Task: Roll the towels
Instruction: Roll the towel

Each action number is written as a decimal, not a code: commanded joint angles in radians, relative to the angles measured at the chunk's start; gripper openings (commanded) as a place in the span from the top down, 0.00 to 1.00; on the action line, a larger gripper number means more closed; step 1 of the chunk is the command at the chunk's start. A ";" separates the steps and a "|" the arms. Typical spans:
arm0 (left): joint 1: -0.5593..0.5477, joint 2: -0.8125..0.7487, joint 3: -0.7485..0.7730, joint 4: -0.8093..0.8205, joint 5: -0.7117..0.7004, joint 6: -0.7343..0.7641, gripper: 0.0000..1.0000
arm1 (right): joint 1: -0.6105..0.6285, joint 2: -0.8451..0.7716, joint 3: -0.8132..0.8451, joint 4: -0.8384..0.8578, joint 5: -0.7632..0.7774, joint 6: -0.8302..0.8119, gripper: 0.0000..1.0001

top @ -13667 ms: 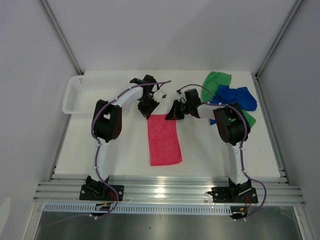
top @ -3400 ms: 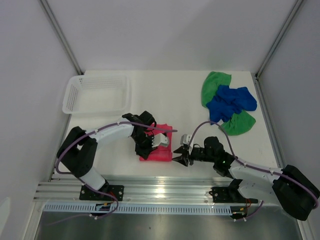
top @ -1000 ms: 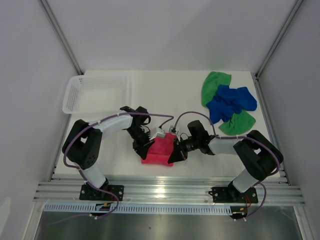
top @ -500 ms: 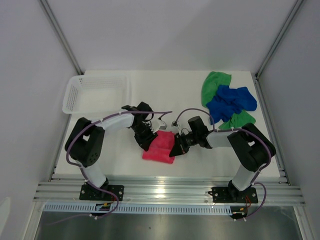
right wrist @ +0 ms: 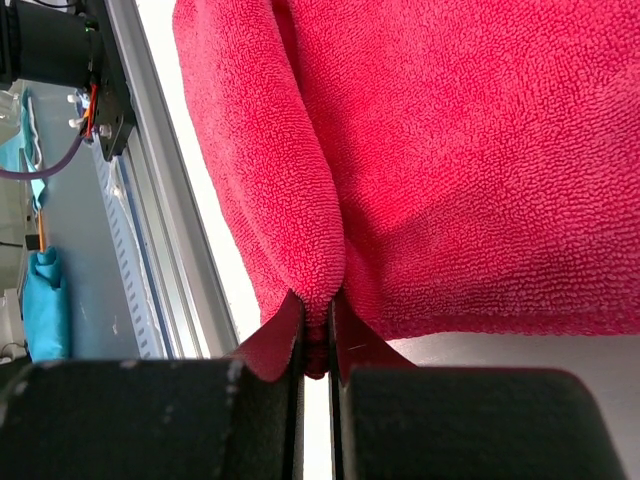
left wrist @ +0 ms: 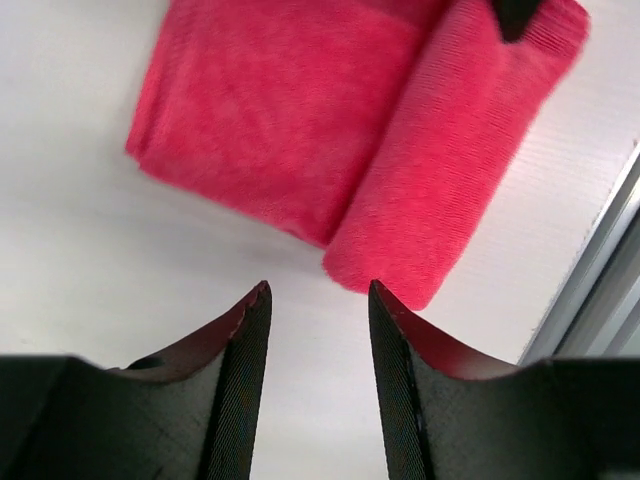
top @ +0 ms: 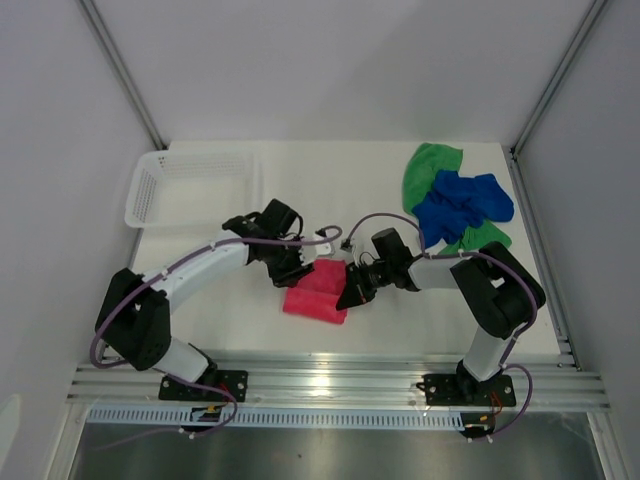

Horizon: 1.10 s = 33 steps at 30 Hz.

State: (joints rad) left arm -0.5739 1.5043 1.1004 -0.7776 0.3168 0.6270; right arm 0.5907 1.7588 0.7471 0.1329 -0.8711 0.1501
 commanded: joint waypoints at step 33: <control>-0.245 0.011 -0.283 0.193 -0.104 0.192 0.48 | -0.022 -0.060 0.063 -0.111 0.092 -0.063 0.68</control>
State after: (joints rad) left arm -0.8268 1.4864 0.8257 -0.5655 0.1898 0.8570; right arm 0.5854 1.7615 0.7868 0.0700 -0.8326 0.1333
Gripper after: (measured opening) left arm 0.514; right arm 0.308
